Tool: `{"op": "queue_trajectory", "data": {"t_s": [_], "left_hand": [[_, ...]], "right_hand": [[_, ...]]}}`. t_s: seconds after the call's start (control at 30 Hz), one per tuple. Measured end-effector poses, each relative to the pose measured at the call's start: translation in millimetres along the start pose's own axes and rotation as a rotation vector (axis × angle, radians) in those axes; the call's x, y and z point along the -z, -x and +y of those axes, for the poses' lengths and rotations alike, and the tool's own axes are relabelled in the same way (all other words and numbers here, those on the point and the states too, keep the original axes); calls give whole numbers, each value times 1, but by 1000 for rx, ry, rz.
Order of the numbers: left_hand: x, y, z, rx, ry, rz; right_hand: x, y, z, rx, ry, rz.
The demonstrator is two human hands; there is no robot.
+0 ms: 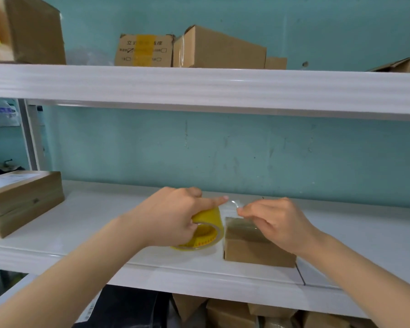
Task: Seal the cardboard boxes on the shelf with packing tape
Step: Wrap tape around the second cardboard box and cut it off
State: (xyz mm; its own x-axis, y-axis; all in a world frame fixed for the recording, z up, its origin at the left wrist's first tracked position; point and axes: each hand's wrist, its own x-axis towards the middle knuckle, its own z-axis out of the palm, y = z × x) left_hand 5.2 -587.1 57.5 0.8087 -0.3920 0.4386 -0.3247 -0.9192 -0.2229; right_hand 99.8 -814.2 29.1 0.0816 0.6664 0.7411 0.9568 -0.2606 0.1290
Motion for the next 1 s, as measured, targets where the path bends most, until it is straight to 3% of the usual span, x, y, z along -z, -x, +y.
{"op": "queue_trajectory", "data": {"t_s": [0.17, 0.3, 0.43, 0.53, 0.63, 0.77, 0.87, 1.0], "left_hand": [[-4, -12, 17, -77, -153, -19], [-5, -15, 22, -84, -134, -28], [-5, -19, 34, -117, -186, 4], [-6, -20, 44, -159, -170, 53], [-5, -18, 47, -157, -213, 90], [-3, -13, 43, -122, -283, 56], [-1, -13, 47, -123, -281, 39], [-5, -12, 46, -120, -273, 72]], "right_hand": [[13, 17, 2, -259, -141, 32], [18, 24, -9, -750, -906, 47], [23, 22, -20, -824, -1407, 23], [26, 18, -22, -818, -1621, -42], [35, 21, -17, -826, -1708, -69], [45, 24, -16, -997, -1686, -103], [36, 19, -26, -1113, -1519, -71], [33, 20, -30, -1085, -1324, 34]]}}
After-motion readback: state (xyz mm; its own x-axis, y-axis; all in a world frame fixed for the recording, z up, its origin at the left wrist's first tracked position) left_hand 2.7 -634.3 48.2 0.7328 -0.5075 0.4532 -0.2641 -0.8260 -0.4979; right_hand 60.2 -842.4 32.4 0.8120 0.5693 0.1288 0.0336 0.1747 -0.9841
